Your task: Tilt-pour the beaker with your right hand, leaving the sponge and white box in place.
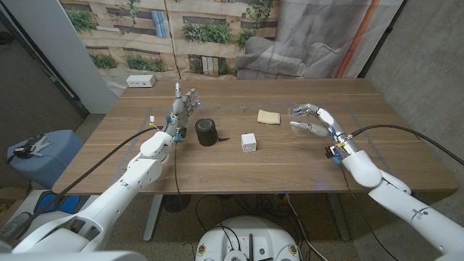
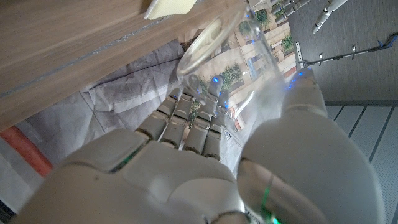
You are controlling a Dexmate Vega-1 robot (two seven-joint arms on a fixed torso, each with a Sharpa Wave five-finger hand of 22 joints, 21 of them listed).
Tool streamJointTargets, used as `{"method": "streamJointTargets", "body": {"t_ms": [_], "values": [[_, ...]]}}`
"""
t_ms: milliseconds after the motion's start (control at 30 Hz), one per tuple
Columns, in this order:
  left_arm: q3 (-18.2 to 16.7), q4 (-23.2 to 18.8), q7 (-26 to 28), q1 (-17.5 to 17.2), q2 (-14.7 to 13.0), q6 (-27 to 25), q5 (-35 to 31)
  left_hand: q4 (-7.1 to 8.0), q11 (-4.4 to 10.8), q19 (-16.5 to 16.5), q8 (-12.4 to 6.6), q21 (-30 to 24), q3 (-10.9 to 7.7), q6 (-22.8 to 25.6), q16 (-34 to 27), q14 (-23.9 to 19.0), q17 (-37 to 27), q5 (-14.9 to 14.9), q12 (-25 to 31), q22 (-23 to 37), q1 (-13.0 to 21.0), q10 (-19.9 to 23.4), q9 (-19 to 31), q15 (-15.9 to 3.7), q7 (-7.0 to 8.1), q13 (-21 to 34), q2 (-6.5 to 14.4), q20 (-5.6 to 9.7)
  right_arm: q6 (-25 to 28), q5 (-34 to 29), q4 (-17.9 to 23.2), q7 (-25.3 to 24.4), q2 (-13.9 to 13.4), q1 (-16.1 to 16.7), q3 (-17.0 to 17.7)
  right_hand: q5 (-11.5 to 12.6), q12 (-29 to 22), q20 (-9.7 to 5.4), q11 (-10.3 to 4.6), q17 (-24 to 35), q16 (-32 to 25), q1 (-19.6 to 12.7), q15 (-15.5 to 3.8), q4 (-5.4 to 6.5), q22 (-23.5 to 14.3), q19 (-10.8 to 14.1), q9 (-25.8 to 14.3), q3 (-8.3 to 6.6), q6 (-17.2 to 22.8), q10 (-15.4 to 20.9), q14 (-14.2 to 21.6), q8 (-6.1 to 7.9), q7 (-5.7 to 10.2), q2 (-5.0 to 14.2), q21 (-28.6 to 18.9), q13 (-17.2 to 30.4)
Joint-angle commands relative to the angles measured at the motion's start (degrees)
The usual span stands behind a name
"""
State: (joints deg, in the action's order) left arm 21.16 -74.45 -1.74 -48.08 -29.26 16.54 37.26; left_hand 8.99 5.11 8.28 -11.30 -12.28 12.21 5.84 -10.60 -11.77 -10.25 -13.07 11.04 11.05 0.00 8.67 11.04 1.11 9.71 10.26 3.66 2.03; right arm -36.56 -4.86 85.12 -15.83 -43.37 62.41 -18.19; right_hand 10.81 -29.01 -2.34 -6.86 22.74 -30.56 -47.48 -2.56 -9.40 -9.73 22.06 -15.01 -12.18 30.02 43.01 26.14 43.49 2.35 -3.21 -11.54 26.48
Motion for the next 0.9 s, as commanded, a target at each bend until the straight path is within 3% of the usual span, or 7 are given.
{"method": "streamJointTargets", "body": {"t_ms": [33,467,900], "values": [[0.0,-0.1,0.0,0.0,0.0,0.0,0.0,0.01,-0.07,0.4,-0.23,-0.4,0.47,0.1,-0.3,-0.4,-0.3,-0.2,0.3,0.2,0.1,0.5,0.2,-0.02,0.57,0.2,1.4,0.60,2.6,-0.5,2.6,3.8,-4.4,-0.8,1.1,-0.1,-0.6,-0.21,-4.97,0.5,-0.6,-5.0,-8.91,0.99,-0.2,0.5,-0.1,-0.65,6.8,5.8,0.5,0.76,6.71,6.61,-0.1,0.4],[0.0,0.0,0.0,0.0,0.0,0.0,0.0,0.01,-0.05,0.4,-0.20,-0.4,0.47,0.0,-0.3,-0.3,-0.3,-0.2,0.4,0.2,0.1,0.6,0.2,0.03,0.60,0.2,1.4,0.59,3.4,-2.9,3.7,7.1,-8.5,-2.9,1.2,-0.1,-0.8,-0.05,-4.98,1.1,-1.2,-4.7,-8.83,1.10,-0.2,1.1,0.1,-0.41,7.0,5.9,0.8,1.01,6.88,6.81,-0.2,0.9],[0.0,0.0,0.0,0.0,0.0,0.0,0.0,0.01,-0.05,0.4,-0.22,-0.4,0.47,0.0,-0.3,-0.4,-0.3,-0.2,0.3,0.2,0.1,0.6,0.2,0.05,0.56,0.2,1.4,0.59,5.6,-1.7,4.6,14.6,-12.9,-6.8,0.2,-0.1,-1.3,-0.07,-5.07,1.1,-1.1,-4.3,-9.00,1.27,-0.2,1.6,0.3,-0.59,7.7,6.9,1.5,1.45,7.08,7.39,-0.3,1.4]]}}
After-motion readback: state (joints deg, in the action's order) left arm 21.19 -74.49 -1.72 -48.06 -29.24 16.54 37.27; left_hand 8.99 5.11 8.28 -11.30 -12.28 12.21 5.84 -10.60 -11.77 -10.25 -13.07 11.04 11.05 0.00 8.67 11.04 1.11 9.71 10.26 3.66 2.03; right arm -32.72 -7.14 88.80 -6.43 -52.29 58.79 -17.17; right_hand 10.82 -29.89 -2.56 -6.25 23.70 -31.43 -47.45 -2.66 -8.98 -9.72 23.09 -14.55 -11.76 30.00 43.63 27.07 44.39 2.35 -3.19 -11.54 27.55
